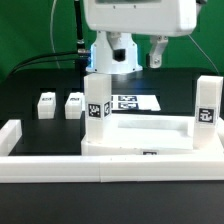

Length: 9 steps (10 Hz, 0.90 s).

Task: Assemble desk

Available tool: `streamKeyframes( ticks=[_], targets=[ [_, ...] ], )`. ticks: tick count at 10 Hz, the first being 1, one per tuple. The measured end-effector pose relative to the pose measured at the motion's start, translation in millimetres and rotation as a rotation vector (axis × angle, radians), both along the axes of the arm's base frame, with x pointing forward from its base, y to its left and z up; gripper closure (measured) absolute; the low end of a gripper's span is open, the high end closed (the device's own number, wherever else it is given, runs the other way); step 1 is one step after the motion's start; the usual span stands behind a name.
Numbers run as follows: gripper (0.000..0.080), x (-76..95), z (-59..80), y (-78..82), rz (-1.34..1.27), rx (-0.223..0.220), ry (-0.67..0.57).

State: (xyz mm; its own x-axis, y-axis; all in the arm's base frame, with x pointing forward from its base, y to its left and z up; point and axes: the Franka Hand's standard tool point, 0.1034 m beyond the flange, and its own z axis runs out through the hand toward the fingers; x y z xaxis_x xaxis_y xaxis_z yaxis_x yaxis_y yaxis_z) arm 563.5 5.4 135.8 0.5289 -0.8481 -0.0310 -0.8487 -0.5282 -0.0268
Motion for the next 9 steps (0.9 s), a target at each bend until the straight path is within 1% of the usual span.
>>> streamKeyframes(
  ticks=[1,6,7,9],
  targets=[
    [0.0151,-2.5,-3.2,2.8,0.003,0.001,0.003],
    [0.0151,-3.4,-5.2,3.6,-0.006,0.0,0.006],
    [0.0151,-9.9,-8.8,7.0,-0.066,-0.001,0.009],
    [0.0151,-33.3,-19.7,22.5,-0.246,-0.005,0.035]
  ],
)
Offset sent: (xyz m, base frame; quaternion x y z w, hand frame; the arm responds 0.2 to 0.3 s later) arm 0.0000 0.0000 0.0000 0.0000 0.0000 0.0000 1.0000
